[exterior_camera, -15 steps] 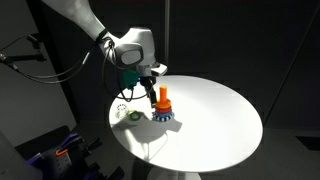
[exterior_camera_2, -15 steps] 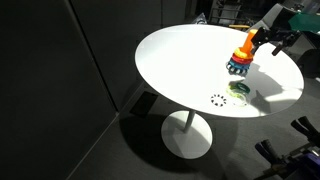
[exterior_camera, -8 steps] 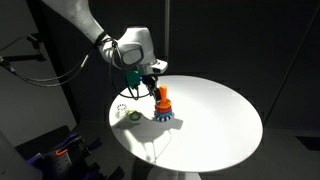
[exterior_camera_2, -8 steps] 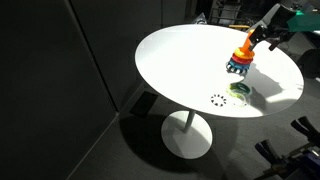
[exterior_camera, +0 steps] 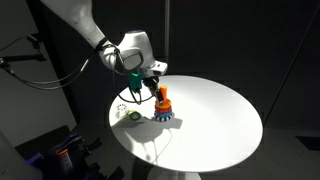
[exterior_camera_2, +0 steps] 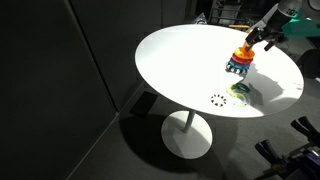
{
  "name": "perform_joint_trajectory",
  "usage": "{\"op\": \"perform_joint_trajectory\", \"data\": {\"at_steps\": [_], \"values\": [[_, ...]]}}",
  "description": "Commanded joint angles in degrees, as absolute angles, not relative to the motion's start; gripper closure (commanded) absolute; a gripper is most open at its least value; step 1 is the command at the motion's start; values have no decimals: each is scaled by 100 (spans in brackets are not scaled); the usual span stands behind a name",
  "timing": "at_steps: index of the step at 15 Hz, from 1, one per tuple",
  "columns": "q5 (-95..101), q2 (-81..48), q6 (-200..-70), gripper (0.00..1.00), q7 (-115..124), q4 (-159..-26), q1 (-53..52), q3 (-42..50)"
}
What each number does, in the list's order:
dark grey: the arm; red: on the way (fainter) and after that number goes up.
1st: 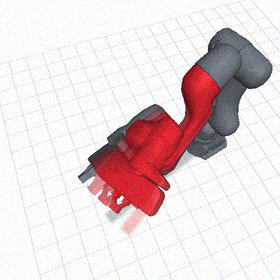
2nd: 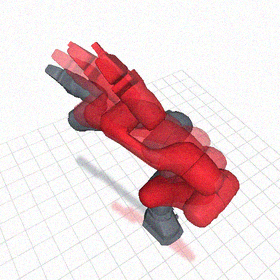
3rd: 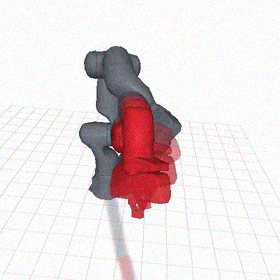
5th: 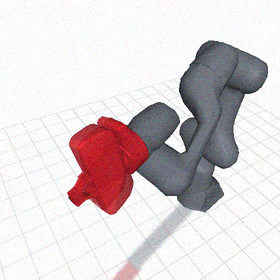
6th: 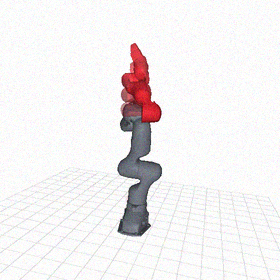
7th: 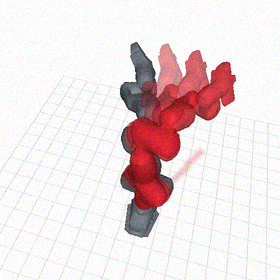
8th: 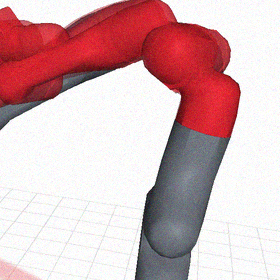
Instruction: Put the yellow ring on the table
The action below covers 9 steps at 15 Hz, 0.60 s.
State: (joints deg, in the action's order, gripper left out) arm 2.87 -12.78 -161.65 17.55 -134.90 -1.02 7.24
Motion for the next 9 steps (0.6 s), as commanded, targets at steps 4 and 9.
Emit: {"op": "perform_joint_trajectory", "data": {"at_steps": [4, 9], "values": [[195, -1430, -16524, 0, 1579, -13556, -58, 683], [155, -1550, -16742, 0, 1544, -13565, -59, 675]]}}
